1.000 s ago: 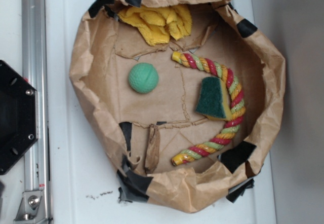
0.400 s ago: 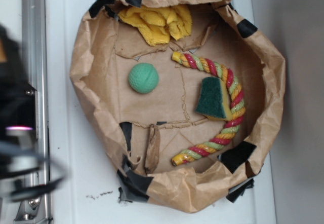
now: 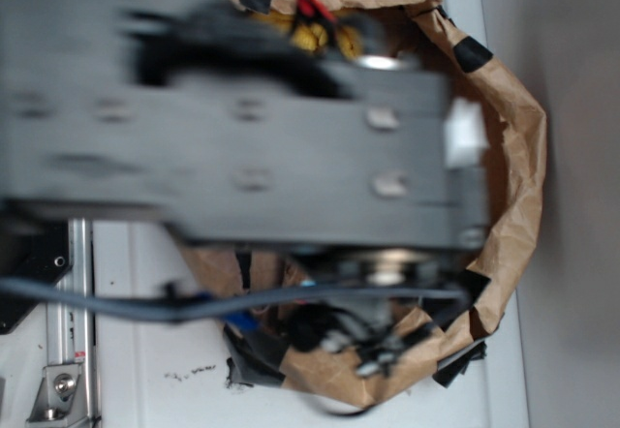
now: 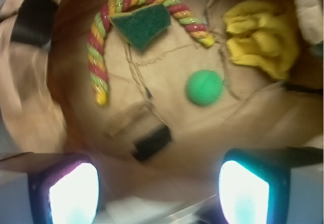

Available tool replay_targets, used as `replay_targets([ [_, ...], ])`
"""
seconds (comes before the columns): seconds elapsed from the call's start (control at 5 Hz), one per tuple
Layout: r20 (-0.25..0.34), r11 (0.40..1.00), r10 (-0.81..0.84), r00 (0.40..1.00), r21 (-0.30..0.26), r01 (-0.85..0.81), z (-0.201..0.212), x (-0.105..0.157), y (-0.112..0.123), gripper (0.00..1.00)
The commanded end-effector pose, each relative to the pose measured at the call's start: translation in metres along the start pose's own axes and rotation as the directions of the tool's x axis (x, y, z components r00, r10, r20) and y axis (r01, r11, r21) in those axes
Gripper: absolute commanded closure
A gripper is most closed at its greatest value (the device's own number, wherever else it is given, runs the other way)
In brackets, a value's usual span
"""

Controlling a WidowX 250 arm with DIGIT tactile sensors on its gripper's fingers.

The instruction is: Grab the wood chip.

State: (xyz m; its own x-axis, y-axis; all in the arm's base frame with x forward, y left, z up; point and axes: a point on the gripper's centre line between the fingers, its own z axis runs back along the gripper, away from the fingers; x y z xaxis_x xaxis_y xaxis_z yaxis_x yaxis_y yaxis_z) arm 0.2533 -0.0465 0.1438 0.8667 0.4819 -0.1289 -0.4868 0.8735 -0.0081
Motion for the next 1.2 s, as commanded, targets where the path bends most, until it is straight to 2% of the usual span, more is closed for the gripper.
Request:
replay_targets([
  [0.0, -0.145, 0.996, 0.09, 0.985, 0.032, -0.086, -0.025, 0.01, 0.003, 0.0],
  [0.2, -0.117, 0.998, 0.061, 0.991, 0.032, -0.058, -0.023, -0.004, 0.03, 0.0],
  [0.4, -0.088, 0.999, 0.052, 0.995, -0.004, -0.052, -0.021, -0.006, 0.039, 0.0],
  [0.6, -0.075, 0.998, 0.056, 0.996, -0.014, -0.057, -0.032, -0.015, 0.04, 0.0],
  [0.8, -0.023, 0.994, 0.081, 0.996, -0.076, -0.083, -0.044, -0.03, 0.042, 0.0],
  [1.0, 0.06, 0.993, 0.11, 0.992, -0.055, -0.106, -0.068, -0.041, 0.044, 0.0],
])
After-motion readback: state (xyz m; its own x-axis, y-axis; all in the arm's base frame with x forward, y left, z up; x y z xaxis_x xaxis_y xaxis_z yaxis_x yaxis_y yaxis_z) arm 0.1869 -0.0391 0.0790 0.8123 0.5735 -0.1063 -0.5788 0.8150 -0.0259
